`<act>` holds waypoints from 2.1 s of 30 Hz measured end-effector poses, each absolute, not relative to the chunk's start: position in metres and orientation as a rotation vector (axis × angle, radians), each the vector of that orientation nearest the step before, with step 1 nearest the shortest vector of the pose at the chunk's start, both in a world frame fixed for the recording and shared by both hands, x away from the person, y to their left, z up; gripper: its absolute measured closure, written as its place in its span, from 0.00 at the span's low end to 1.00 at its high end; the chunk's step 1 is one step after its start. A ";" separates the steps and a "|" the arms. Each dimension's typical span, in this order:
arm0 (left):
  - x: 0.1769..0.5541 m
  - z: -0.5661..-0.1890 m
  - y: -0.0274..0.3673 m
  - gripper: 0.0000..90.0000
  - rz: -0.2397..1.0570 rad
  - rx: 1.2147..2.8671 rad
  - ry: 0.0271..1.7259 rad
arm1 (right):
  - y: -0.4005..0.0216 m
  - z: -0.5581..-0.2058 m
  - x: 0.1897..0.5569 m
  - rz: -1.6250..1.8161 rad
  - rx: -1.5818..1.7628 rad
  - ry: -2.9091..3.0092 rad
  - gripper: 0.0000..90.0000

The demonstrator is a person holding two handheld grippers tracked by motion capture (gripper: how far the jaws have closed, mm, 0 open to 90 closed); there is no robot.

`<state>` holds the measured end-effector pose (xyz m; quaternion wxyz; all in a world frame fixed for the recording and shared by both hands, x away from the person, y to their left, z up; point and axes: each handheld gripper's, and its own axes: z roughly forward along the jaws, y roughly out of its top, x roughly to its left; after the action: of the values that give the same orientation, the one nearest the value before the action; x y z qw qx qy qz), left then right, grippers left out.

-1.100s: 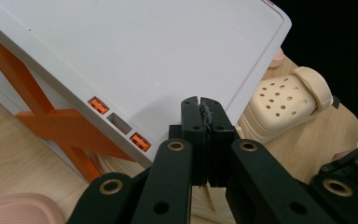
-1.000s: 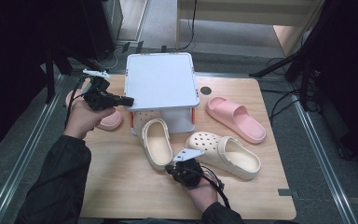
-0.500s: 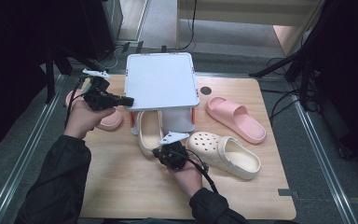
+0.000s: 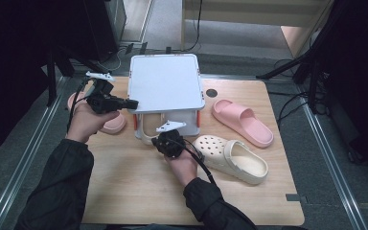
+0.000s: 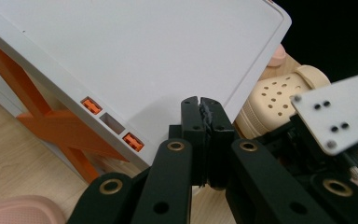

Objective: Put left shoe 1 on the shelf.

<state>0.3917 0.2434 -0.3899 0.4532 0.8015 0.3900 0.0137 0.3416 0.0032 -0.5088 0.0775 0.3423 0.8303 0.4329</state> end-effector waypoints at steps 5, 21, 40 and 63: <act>0.392 -0.391 0.244 0.99 0.032 1.975 0.959 | 0.008 -0.509 0.359 1.283 1.061 2.480 1.00; 0.378 -0.375 0.244 0.66 -0.093 1.925 0.961 | -0.023 -0.474 0.336 1.436 0.970 2.561 0.76; 0.333 -0.386 0.221 0.43 0.006 1.972 0.918 | -0.111 -0.458 0.293 1.486 0.798 2.593 0.59; 0.298 -0.440 0.207 0.40 0.051 2.001 0.944 | -0.220 -0.447 0.281 1.519 0.872 2.487 0.57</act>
<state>0.2976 0.2071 -0.4399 0.4477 0.8085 0.3815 0.0207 0.2813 -0.2204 -0.4468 0.0498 0.2863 0.8166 0.4988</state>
